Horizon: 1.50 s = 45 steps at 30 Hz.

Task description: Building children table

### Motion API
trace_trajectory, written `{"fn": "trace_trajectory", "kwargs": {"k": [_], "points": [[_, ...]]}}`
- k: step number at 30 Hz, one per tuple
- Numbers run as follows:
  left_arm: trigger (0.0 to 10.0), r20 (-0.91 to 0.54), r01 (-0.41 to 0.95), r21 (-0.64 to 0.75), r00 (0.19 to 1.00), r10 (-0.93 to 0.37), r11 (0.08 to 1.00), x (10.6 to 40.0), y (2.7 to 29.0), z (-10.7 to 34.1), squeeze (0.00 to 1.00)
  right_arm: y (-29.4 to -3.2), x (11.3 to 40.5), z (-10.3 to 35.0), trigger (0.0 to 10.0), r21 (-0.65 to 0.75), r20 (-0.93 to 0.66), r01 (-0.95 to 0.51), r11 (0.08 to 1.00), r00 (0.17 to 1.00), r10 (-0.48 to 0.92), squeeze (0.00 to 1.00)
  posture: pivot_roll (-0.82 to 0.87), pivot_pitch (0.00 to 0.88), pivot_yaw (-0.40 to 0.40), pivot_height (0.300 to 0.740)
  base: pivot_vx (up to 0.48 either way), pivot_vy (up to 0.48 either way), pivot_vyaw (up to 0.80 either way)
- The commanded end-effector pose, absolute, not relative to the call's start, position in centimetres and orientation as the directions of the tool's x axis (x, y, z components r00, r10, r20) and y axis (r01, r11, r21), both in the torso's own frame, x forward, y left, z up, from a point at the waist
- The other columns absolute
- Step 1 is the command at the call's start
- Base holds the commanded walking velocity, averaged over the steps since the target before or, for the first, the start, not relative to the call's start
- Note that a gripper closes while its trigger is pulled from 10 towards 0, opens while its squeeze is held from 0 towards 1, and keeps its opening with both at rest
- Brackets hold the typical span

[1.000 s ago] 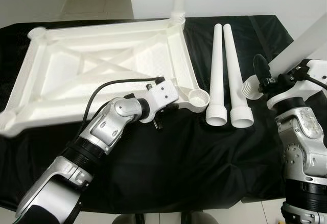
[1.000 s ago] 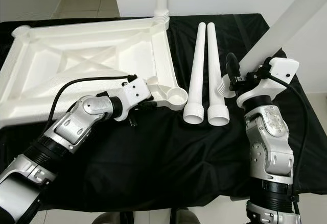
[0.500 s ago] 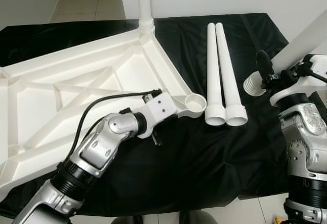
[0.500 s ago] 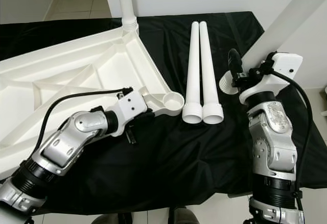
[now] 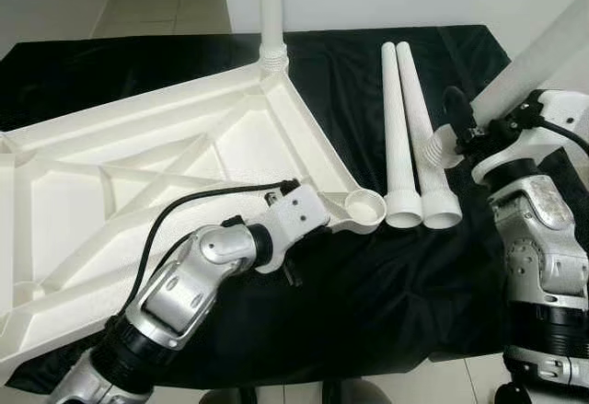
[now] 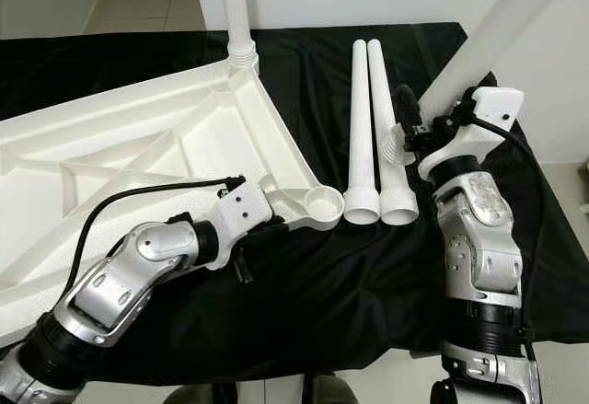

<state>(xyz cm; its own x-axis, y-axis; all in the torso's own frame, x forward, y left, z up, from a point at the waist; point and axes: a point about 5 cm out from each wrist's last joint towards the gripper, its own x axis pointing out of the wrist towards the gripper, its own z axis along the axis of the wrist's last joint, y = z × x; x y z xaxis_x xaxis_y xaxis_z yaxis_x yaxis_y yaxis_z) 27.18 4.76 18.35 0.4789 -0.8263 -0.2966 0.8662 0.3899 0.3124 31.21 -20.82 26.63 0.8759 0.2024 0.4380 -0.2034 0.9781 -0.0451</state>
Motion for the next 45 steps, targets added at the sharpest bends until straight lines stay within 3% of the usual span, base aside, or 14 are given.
{"fn": "trace_trajectory", "kwargs": {"k": [1, 2, 3, 10, 15, 25, 36, 45], "points": [[10.0, -0.306, 0.848, 0.303, 0.518, -0.799, 0.434, 27.4, 5.2, 17.9, 1.00, -20.4, 31.3, 26.6, 10.0, -0.034, 0.444, -0.236, 0.971, 0.867, 0.227, 0.00, -0.05, 0.174, -0.002, 0.740, 0.000, 0.000, 0.00], [10.0, -0.306, 0.848, 0.303, 0.518, -0.799, 0.434, 27.4, 5.2, 17.9, 1.00, -20.4, 31.3, 26.6, 10.0, -0.034, 0.444, -0.236, 0.971, 0.867, 0.227, 0.00, -0.05, 0.174, -0.002, 0.740, 0.000, 0.000, 0.00], [10.0, -0.288, 0.809, 0.334, 0.576, -0.765, 0.483, 28.1, 5.4, 18.5, 0.00, -19.8, 31.6, 26.4, 10.0, -0.034, 0.424, -0.270, 0.962, 0.868, 0.259, 0.00, -0.04, 0.165, -0.009, 0.740, 0.000, 0.000, 0.00], [10.0, -0.212, 0.757, 0.353, 0.637, -0.742, 0.549, 28.6, 5.6, 20.1, 0.00, -18.6, 32.0, 25.6, 10.0, -0.060, 0.373, -0.336, 0.940, 0.866, 0.333, 0.00, -0.04, 0.162, -0.013, 0.740, 0.000, 0.000, 0.00], [10.0, -0.101, 0.752, 0.285, 0.640, -0.761, 0.595, 28.6, 5.3, 22.1, 0.00, -17.6, 32.1, 24.9, 10.0, -0.086, 0.332, -0.368, 0.926, 0.866, 0.375, 0.00, -0.03, 0.157, -0.006, 0.740, 0.000, 0.000, 0.00], [10.0, -0.115, 0.782, 0.253, 0.608, -0.785, 0.569, 28.1, 4.5, 21.7, 0.00, -16.4, 32.4, 24.5, 10.0, -0.094, 0.311, -0.389, 0.916, 0.863, 0.399, 0.00, -0.03, 0.151, -0.007, 0.740, 0.000, 0.000, 0.00], [10.0, -0.187, 0.766, 0.242, 0.639, -0.746, 0.595, 28.9, 4.2, 20.2, 0.00, -17.2, 32.1, 26.1, 10.0, -0.055, 0.384, -0.360, 0.931, 0.853, 0.352, 0.00, -0.04, 0.146, 0.003, 0.740, 0.000, 0.000, 0.00], [10.0, -0.101, 0.703, 0.259, 0.702, -0.705, 0.663, 29.8, 4.6, 21.3, 0.00, -17.4, 31.8, 26.0, 10.0, -0.012, 0.447, -0.279, 0.960, 0.858, 0.255, 0.00, -0.04, 0.138, 0.012, 0.740, 0.000, 0.000, 0.00]]}}
